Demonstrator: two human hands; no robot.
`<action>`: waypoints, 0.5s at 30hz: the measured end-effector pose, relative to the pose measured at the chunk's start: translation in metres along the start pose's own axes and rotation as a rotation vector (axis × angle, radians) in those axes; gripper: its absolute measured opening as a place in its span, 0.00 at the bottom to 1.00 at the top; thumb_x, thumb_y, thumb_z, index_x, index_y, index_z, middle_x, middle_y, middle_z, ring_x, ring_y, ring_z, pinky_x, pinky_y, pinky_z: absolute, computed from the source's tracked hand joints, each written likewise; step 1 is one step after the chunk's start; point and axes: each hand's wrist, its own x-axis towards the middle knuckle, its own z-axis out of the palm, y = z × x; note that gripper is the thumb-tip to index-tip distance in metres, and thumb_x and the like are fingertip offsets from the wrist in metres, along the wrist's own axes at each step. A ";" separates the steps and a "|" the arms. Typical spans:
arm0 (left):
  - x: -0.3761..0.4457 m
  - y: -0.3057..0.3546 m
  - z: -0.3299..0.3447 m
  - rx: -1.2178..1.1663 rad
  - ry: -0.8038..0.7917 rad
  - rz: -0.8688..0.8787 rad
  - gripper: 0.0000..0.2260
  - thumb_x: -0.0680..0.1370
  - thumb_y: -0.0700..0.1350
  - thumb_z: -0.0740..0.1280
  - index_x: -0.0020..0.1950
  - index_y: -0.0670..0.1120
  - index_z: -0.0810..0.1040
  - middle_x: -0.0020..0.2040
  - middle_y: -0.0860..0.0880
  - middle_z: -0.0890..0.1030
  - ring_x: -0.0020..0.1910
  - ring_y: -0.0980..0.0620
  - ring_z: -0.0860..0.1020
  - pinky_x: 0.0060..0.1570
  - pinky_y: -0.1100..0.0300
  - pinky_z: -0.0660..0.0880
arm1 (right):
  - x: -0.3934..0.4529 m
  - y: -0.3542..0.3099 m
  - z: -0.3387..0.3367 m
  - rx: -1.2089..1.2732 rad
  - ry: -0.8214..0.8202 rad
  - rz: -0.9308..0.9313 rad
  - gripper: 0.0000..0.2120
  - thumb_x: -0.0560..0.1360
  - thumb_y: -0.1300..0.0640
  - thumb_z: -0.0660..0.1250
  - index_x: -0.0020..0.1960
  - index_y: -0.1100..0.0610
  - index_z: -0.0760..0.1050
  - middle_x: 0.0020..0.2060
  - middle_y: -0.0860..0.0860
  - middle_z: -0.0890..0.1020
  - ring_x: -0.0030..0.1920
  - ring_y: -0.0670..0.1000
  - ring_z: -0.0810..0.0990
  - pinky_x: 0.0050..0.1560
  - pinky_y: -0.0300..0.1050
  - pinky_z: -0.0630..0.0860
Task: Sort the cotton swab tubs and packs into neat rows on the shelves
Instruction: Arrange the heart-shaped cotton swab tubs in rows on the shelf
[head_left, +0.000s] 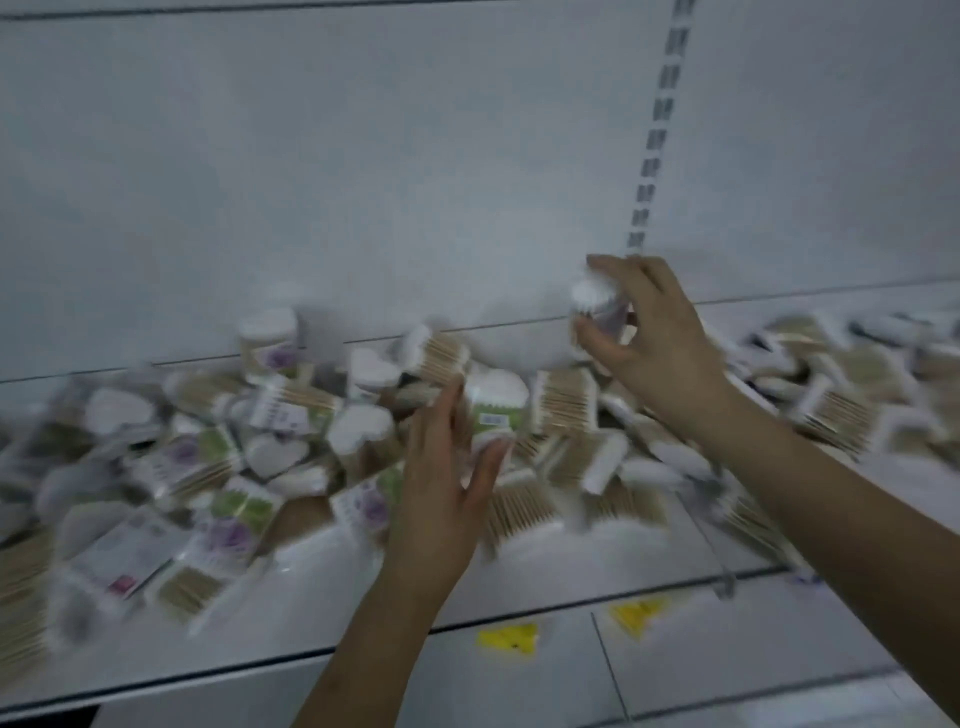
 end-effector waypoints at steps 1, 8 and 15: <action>-0.004 0.007 0.005 -0.147 -0.053 -0.019 0.28 0.81 0.48 0.65 0.79 0.53 0.59 0.74 0.53 0.67 0.75 0.56 0.65 0.69 0.60 0.70 | -0.011 0.000 -0.012 0.001 0.052 0.044 0.24 0.77 0.53 0.70 0.72 0.52 0.70 0.58 0.49 0.69 0.48 0.29 0.73 0.51 0.23 0.67; -0.018 0.046 0.062 -0.349 -0.255 0.131 0.23 0.83 0.41 0.61 0.75 0.58 0.61 0.72 0.64 0.62 0.70 0.74 0.61 0.62 0.77 0.65 | -0.095 0.012 -0.102 -0.130 0.234 0.259 0.23 0.77 0.50 0.68 0.72 0.50 0.70 0.58 0.48 0.70 0.51 0.42 0.76 0.56 0.41 0.77; -0.038 0.099 0.150 -0.542 -0.429 0.086 0.21 0.83 0.49 0.63 0.75 0.61 0.63 0.73 0.47 0.70 0.69 0.52 0.73 0.65 0.51 0.75 | -0.170 0.034 -0.195 -0.200 0.402 0.409 0.24 0.78 0.51 0.69 0.73 0.47 0.69 0.62 0.46 0.69 0.59 0.44 0.74 0.60 0.42 0.77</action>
